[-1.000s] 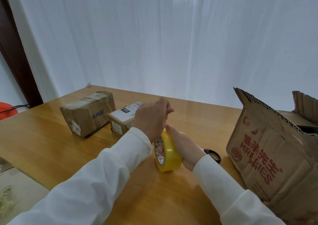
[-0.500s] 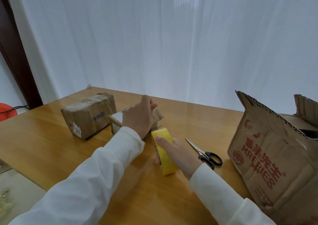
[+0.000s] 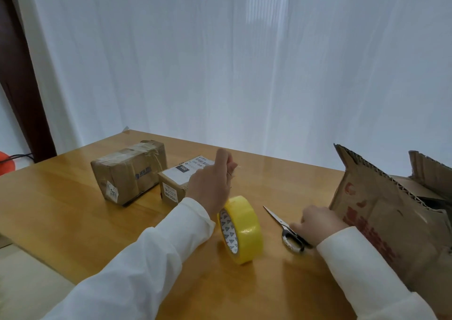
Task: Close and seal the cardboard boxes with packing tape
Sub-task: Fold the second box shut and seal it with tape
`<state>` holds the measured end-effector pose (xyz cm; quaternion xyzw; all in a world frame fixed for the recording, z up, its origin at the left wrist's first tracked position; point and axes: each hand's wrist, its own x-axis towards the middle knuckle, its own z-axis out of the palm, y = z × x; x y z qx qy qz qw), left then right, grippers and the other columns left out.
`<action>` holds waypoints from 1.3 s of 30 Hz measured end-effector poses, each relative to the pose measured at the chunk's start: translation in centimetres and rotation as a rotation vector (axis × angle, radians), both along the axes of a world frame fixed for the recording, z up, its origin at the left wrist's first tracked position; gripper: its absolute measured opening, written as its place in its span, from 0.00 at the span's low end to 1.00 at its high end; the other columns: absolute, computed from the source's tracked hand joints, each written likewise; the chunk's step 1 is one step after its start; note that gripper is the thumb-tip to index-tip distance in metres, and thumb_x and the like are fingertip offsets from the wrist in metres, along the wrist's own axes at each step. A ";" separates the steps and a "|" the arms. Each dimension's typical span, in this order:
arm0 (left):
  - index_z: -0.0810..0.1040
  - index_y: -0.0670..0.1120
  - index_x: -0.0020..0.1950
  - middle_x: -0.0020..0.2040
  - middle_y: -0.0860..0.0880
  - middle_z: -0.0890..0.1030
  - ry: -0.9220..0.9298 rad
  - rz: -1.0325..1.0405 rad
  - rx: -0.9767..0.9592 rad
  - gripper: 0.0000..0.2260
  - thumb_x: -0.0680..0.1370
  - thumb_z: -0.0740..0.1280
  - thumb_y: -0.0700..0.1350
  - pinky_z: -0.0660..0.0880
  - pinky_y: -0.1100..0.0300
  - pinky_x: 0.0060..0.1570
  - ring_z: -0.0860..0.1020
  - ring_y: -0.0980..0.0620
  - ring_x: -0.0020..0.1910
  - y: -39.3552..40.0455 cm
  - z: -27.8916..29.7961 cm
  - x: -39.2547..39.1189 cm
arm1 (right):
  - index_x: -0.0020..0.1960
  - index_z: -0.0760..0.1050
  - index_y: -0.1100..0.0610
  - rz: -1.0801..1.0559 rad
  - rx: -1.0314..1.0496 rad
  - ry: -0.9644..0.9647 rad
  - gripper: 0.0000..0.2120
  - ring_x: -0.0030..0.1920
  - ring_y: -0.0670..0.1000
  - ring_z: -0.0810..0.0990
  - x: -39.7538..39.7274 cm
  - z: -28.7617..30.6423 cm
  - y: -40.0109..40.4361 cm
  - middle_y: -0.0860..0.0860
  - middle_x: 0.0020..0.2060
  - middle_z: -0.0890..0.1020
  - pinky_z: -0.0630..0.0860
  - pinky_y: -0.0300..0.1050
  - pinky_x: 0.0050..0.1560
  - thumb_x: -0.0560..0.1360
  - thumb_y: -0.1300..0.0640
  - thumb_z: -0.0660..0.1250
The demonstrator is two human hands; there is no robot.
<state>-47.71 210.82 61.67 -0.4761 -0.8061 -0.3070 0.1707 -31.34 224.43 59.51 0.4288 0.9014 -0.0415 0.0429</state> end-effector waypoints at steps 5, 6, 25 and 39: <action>0.66 0.44 0.58 0.38 0.47 0.80 0.077 0.031 -0.005 0.14 0.82 0.49 0.52 0.65 0.59 0.36 0.79 0.43 0.40 0.5 -0.1 1.2 | 0.34 0.62 0.53 -0.027 0.000 -0.078 0.19 0.39 0.49 0.71 0.0 -3.0 0.1 0.48 0.33 0.67 0.64 0.38 0.31 0.77 0.43 0.59; 0.66 0.44 0.58 0.38 0.48 0.80 0.073 0.026 -0.005 0.14 0.82 0.49 0.52 0.65 0.59 0.36 0.79 0.44 0.40 0.5 -0.1 1.1 | 0.33 0.61 0.52 -0.020 0.043 -0.042 0.20 0.42 0.51 0.71 0.0 -3.1 0.0 0.48 0.33 0.67 0.66 0.39 0.34 0.77 0.42 0.59; 0.59 0.55 0.48 0.62 0.54 0.78 -0.081 -0.093 0.400 0.15 0.77 0.42 0.63 0.77 0.54 0.30 0.83 0.47 0.34 -0.1 -3.6 3.2 | 0.40 0.69 0.55 -0.060 -0.059 0.060 0.11 0.36 0.50 0.74 -1.7 -1.8 0.2 0.49 0.31 0.71 0.70 0.39 0.34 0.74 0.50 0.66; 0.64 0.51 0.46 0.55 0.45 0.77 0.110 -0.249 0.483 0.02 0.78 0.55 0.47 0.66 0.53 0.52 0.71 0.52 0.51 -0.2 -2.1 1.6 | 0.64 0.63 0.49 0.182 -0.188 -0.104 0.42 0.53 0.47 0.74 3.4 7.5 -2.0 0.38 0.45 0.69 0.73 0.43 0.55 0.59 0.32 0.75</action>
